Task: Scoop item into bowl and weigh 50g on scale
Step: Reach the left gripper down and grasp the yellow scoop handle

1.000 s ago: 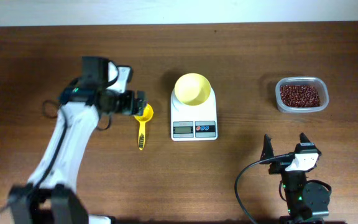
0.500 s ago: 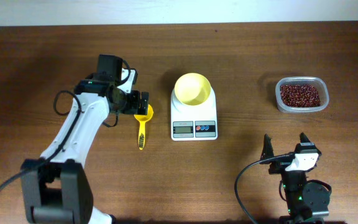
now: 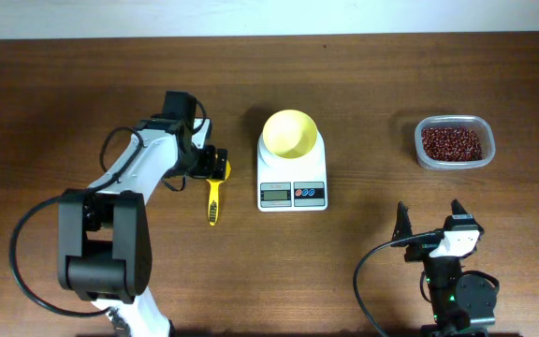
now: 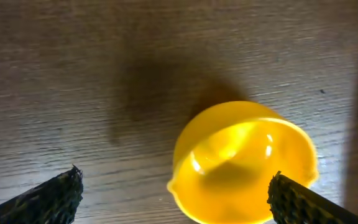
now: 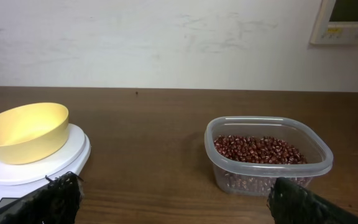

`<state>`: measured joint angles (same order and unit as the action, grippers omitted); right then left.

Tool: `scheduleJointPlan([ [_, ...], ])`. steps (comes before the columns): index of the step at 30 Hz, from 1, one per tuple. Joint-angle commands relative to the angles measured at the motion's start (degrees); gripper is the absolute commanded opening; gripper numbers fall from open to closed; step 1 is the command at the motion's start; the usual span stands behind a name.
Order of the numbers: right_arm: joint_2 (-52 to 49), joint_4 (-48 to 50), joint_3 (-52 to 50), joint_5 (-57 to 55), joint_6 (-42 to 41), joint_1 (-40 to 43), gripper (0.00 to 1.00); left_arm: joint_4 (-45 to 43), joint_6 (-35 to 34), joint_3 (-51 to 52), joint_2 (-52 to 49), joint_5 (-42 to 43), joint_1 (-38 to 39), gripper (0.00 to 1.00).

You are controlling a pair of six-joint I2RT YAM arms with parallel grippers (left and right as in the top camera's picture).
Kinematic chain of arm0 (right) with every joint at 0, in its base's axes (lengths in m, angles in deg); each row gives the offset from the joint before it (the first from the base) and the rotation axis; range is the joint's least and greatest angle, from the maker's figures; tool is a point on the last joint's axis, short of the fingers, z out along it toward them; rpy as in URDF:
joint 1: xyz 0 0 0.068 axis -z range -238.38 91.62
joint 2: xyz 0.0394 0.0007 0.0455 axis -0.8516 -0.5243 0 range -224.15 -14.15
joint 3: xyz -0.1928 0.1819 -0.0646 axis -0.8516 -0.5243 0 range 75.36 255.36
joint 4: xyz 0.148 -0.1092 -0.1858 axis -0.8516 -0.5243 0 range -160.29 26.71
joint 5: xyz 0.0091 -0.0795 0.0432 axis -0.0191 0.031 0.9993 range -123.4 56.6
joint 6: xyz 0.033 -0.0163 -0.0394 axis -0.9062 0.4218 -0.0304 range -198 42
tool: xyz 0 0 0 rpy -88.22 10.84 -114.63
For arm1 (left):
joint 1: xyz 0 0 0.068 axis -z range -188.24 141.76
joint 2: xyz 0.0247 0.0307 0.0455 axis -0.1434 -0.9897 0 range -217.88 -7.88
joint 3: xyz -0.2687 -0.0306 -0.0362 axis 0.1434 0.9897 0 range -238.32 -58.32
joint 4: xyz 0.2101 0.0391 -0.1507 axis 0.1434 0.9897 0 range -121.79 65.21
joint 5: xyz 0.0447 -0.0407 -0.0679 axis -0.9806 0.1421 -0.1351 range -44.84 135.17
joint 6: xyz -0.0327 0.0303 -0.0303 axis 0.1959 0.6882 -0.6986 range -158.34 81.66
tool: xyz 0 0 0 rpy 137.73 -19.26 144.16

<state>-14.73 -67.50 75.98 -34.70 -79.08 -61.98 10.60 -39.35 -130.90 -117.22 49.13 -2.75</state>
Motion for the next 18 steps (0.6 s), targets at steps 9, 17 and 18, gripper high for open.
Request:
scheduleJointPlan([
  [9,0.4,-0.4,-0.3,-0.7,0.2,-0.5,0.99,-1.4,-0.5,-0.7,-2.3,-3.3,-0.1,0.99],
  [17,0.4,-0.4,-0.3,-0.7,0.2,-0.5,0.99,-1.4,-0.5,-0.7,-4.5,-3.3,-0.1,0.93],
  [18,0.4,-0.4,-0.3,-0.7,0.2,-0.5,0.99,-1.4,-0.5,-0.7,-4.5,-3.3,-0.1,0.87],
])
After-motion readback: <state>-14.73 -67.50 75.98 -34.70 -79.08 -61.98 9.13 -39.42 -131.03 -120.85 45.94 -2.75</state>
